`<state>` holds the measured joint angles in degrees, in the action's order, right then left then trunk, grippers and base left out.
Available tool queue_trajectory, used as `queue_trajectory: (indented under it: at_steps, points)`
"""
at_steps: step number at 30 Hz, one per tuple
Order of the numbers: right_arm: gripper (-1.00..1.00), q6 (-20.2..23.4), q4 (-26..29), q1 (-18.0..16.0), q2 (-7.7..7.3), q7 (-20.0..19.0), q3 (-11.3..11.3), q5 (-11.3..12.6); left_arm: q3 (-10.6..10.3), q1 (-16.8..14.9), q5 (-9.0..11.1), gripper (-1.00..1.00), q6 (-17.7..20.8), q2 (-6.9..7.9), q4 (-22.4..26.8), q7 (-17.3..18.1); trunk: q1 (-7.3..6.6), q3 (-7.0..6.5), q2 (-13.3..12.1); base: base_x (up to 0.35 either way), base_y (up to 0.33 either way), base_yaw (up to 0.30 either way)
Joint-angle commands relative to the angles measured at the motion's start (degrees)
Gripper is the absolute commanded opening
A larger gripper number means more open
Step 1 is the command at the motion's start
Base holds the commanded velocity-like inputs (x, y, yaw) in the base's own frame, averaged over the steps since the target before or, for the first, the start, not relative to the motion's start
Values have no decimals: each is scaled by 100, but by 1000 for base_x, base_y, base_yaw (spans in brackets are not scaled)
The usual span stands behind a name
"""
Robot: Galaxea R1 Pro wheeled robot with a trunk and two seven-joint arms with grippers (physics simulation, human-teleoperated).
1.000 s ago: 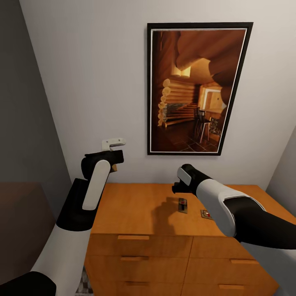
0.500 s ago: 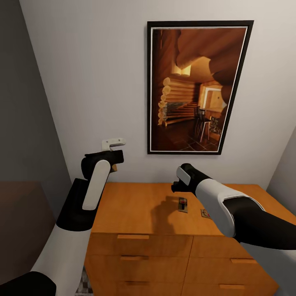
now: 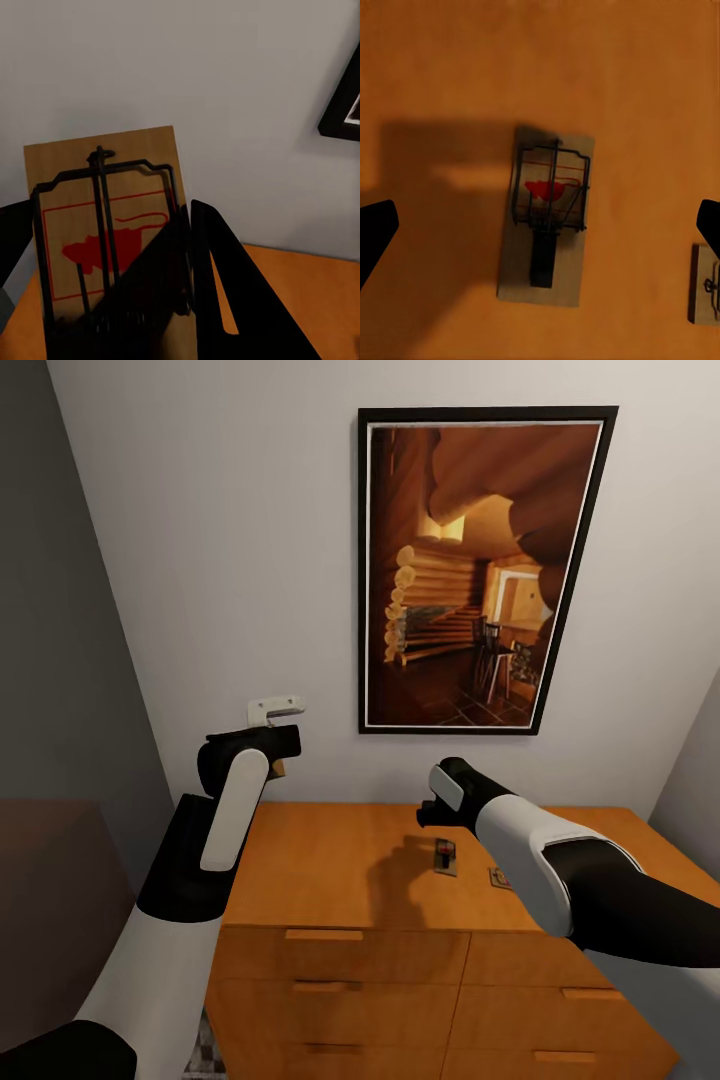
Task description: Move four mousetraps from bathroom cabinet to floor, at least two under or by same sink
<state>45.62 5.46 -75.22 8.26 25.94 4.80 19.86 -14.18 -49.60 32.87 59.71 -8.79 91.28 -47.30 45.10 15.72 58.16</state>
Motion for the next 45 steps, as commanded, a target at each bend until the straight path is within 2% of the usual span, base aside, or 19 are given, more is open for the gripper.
queue_trajectory:
  at_steps: [1, 9, 12, 20, 27, 32, 37, 45]
  points:
    - [100, 17, 8, -3, 0, 34, 47, 62, -5, -6, 36, -100, 29, 0, 4, -60, 1, 8, 6, 0, 0, 0]
    - [100, -13, 8, -2, 4, 34, 47, 62, -5, -6, 36, -100, 29, 0, 4, -60, 154, 134, 286, 0, 0, 0]
    - [100, -15, 8, -2, 6, 34, 47, 62, -5, -6, 36, -100, 29, 0, 4, -60, 154, 134, 286, 0, 0, 0]
    - [100, -17, 8, -3, 8, 34, 47, 62, -5, -6, 34, -100, 29, 0, 4, -60, 330, 277, 607, 0, 0, 0]
    - [100, -18, 8, -2, 9, 34, 49, 62, -5, -10, 35, -100, 29, 0, 4, -60, 330, 277, 607, 0, 0, 0]
    - [100, -19, 8, -2, 9, 34, 109, 62, -5, -11, 35, -100, 29, 0, 4, -60, 440, 367, 808, 0, 0, 0]
    - [100, -25, 13, -2, 9, 34, 188, 62, -5, -9, 34, -100, 29, 0, 4, -60, 440, 367, 808, 0, 0, 0]
    - [100, -26, 16, -4, 9, 26, 216, 62, -10, -10, 35, -100, 29, 2, 4, -60, 594, 493, 1088, 0, 0, 0]
